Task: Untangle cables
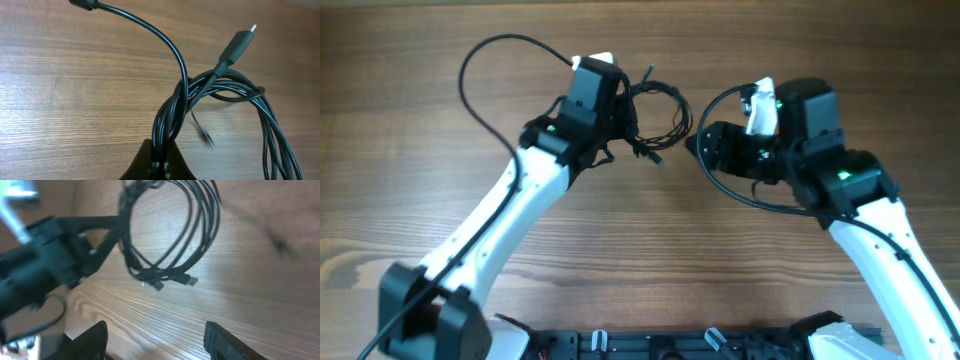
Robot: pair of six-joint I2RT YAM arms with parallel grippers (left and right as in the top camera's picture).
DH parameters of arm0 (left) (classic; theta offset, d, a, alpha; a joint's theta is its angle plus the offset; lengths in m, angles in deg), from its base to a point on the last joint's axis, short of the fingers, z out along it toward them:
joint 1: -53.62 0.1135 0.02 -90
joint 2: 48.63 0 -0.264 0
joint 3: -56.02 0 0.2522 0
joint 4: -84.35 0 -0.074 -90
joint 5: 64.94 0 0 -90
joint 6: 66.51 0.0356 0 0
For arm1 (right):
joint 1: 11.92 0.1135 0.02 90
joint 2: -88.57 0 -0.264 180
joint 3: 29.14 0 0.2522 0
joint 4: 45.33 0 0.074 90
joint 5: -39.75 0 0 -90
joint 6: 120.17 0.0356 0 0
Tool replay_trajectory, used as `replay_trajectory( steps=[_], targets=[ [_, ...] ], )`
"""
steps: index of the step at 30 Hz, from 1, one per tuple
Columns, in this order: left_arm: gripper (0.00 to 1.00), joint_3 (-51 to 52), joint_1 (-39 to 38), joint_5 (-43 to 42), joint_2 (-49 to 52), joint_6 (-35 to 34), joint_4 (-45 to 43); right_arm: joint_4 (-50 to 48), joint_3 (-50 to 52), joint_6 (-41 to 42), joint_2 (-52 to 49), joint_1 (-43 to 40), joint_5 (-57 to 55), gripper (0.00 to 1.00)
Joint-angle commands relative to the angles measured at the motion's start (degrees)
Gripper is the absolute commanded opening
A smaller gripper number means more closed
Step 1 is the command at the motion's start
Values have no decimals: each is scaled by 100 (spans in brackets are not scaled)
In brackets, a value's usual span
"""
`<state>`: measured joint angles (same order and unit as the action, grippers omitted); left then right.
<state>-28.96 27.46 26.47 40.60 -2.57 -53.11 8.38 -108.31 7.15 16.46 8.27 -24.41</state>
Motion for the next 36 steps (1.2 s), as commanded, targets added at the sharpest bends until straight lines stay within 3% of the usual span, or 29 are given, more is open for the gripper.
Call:
replay_trajectory(
  steps=[1,10,17,23,28,36],
  targets=[
    [4,-48,33,-140,-118,-57,22,-199,-90,1266,-205,234,-487,63],
    [4,-46,33,-140,-116,-297,26,-863,-90,2190,-1073,658,-197,63],
    [4,-46,33,-166,-116,-297,28,-1126,-90,2439,-1980,721,-319,51],
    [4,-48,96,-577,-118,-297,42,-1425,-90,2422,-2323,721,-518,30],
    [4,-48,654,-2033,-326,-317,22,-1283,-85,2240,-2468,680,-697,5],
    [4,-48,2081,-5390,-533,-352,-372,-1099,-85,1792,-2542,680,-702,4]
  ],
)
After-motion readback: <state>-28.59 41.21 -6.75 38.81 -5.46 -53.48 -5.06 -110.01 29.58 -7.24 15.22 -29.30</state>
